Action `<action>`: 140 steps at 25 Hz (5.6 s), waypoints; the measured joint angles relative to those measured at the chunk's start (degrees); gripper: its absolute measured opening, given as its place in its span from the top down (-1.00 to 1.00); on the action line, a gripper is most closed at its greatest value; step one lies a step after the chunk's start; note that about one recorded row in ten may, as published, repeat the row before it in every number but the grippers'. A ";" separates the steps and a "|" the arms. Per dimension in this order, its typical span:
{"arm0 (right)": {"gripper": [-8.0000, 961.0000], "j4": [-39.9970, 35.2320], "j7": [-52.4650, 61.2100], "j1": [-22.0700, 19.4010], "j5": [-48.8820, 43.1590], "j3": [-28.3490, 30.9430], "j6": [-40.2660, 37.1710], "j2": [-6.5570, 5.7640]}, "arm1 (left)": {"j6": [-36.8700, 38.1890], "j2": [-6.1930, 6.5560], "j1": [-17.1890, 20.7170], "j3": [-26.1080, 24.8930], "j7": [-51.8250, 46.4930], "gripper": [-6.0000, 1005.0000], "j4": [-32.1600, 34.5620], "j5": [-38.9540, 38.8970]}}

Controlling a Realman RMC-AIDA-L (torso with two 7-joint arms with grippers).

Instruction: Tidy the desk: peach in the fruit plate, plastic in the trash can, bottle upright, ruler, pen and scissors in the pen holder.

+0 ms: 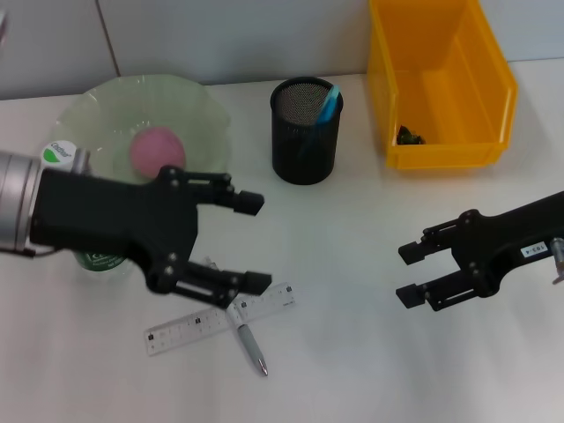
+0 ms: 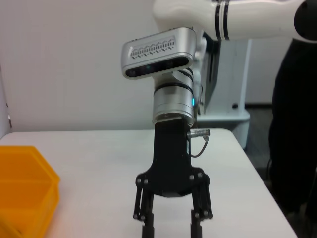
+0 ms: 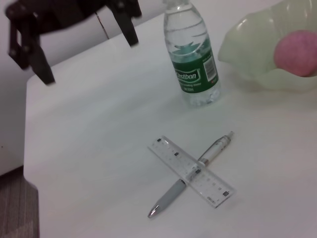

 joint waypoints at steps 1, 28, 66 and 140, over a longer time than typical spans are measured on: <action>-0.49 0.00 0.12 0.24 -0.20 0.03 -0.03 -0.11 | -0.14 0.05 -0.77 0.97 -2.72 -0.54 2.65 0.30; -0.49 -0.89 0.55 4.92 -3.58 -0.26 0.20 -1.34 | -19.05 -0.58 -11.13 36.07 -33.51 -0.53 9.59 25.78; -0.49 1.61 -2.38 7.13 -5.93 -1.83 5.06 0.04 | -37.61 -0.60 -14.64 50.25 -38.68 -0.51 -5.69 28.71; -0.49 -0.04 2.44 1.22 -5.84 11.31 -0.75 -2.05 | -31.79 -0.41 7.19 13.50 -21.06 0.21 3.06 -35.25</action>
